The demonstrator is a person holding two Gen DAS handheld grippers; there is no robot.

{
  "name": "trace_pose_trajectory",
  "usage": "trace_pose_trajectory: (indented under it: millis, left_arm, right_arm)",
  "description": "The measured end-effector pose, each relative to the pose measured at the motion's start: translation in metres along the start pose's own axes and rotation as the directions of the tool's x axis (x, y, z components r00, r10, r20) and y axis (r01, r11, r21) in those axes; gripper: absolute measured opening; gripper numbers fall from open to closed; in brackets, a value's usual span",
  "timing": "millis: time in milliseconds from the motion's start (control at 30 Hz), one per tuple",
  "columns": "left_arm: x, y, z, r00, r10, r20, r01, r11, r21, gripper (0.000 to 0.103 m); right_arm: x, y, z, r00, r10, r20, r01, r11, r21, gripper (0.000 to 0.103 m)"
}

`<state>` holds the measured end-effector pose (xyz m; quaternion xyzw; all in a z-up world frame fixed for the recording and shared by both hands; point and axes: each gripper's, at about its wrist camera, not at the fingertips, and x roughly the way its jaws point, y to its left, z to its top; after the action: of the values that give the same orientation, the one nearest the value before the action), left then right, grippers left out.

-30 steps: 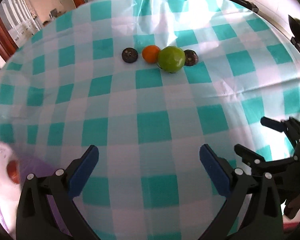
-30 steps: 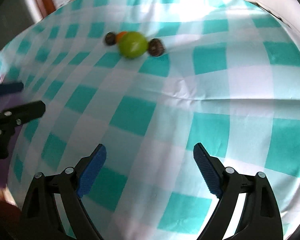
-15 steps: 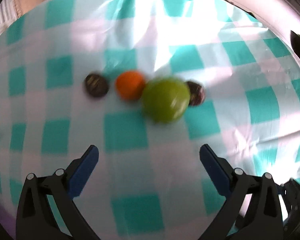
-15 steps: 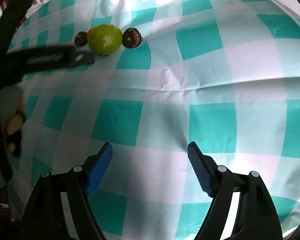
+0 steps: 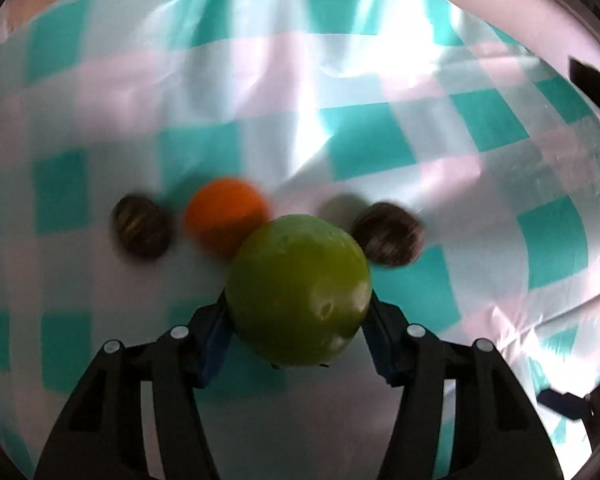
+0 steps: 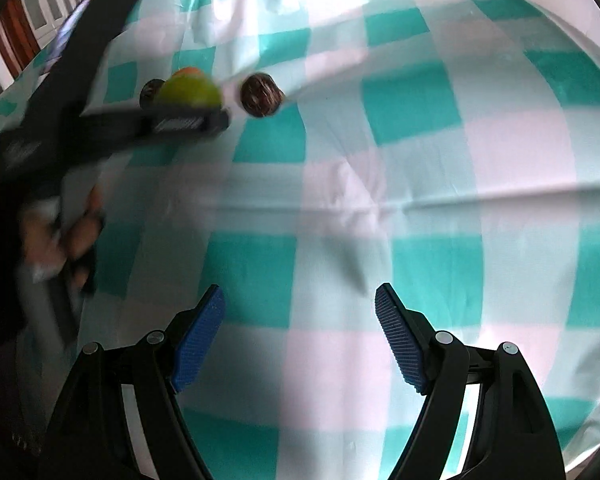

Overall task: Organize fruits
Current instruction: 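Grasp the large green apple with the left tool while the right tool grasps a dark fruit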

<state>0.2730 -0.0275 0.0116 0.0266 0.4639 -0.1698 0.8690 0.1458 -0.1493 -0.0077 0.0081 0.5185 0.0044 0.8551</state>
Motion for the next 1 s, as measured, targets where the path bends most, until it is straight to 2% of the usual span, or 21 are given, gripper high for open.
trace_pose_trajectory:
  millis: [133,300,433,567,600,667,700,767,867,967,1000]
  left_arm:
    - [-0.019,0.033,-0.025,0.999,0.048,-0.014,-0.049,0.993,-0.105,0.058]
    - [-0.039,0.064,-0.052,0.992,0.123,-0.007,-0.122,0.979,-0.165,0.059]
    - [-0.039,0.069,-0.058,0.991,0.133,0.020,-0.128,0.980,-0.154,0.059]
    - [-0.034,0.070,-0.062,0.988,0.142,0.052,-0.136,0.985,-0.109,0.059]
    - [-0.035,0.070,-0.064,0.988,0.143,0.054,-0.137,0.985,-0.102,0.060]
    - [-0.042,0.065,-0.073,0.988,0.141,0.058,-0.134,0.986,-0.101,0.060]
    - [-0.042,0.066,-0.073,0.989,0.137,0.059,-0.131,0.986,-0.102,0.060]
    - [-0.050,0.062,-0.073,0.990,0.132,0.056,-0.126,0.988,-0.095,0.064]
    - [-0.043,0.055,-0.057,0.990,0.135,0.050,-0.130,0.988,-0.088,0.070]
    - [-0.045,0.050,-0.053,0.990,0.134,0.042,-0.131,0.989,-0.075,0.080]
    - [-0.045,0.050,-0.053,0.989,0.141,0.039,-0.138,0.988,-0.067,0.080]
  right_arm:
    - [0.012,0.014,0.026,0.999,0.006,0.034,-0.004,0.998,-0.055,0.075]
    - [0.034,0.032,0.067,0.996,-0.016,0.093,0.030,0.988,-0.148,0.074]
    - [0.049,0.042,0.104,0.991,-0.026,0.130,0.053,0.977,-0.207,0.071]
    - [0.067,0.047,0.127,0.992,-0.031,0.122,0.058,0.973,-0.224,0.060]
    - [0.072,0.047,0.130,0.993,-0.033,0.115,0.059,0.973,-0.225,0.054]
    - [0.077,0.048,0.132,0.993,-0.036,0.112,0.060,0.973,-0.223,0.048]
    - [0.078,0.048,0.133,0.993,-0.035,0.112,0.060,0.973,-0.224,0.039]
    - [0.078,0.047,0.133,0.994,-0.029,0.109,0.052,0.975,-0.217,0.037]
    - [0.075,0.047,0.128,0.995,-0.016,0.101,0.038,0.974,-0.221,0.037]
    - [0.066,0.044,0.112,0.995,0.007,0.095,0.012,0.979,-0.201,0.037]
    - [0.062,0.043,0.107,0.995,0.013,0.094,0.005,0.982,-0.188,0.037]
